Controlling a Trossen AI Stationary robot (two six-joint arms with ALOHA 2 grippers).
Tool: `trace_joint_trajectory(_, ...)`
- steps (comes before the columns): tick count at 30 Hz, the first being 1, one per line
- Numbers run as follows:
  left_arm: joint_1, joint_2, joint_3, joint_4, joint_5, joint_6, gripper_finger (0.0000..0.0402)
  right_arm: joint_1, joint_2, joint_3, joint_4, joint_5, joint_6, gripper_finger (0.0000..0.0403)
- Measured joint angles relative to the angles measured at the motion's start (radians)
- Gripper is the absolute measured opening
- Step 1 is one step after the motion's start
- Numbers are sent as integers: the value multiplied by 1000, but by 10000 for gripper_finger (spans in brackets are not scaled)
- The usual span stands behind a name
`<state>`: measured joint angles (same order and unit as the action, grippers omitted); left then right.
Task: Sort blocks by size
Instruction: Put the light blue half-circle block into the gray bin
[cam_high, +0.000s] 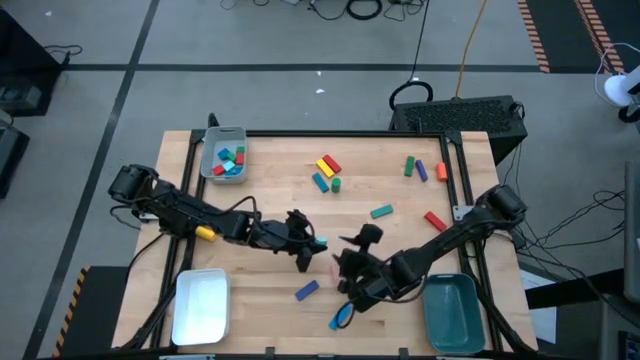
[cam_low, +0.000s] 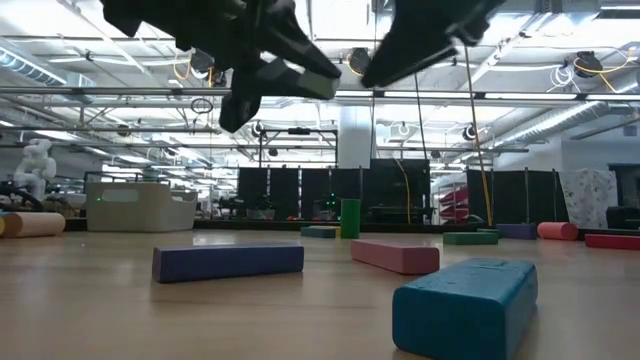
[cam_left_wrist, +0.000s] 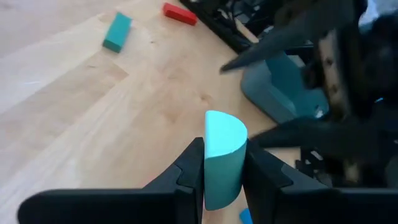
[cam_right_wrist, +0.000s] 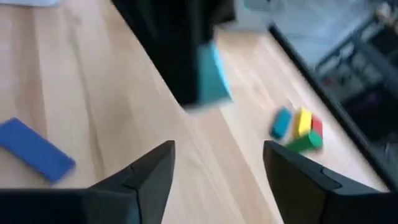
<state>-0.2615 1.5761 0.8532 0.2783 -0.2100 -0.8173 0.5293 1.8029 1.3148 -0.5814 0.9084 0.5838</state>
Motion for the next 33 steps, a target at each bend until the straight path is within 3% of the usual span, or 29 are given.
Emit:
trace_joint_trajectory(4,14,0,0,-16,0,-1,77,1,-55,0,-180,-21,107,239)
trace_joint_trajectory(9,25,0,0,-48,0,16,77,-10,-102,0,-280,-81,105,232)
trace_joint_trajectory(19,31,-10,0,-88,-4,22,77,-69,-139,0,-284,-88,92,217)
trace_joint_trajectory(33,16,-231,1,-460,-143,29,77,-102,-133,-8,-278,-130,84,217)
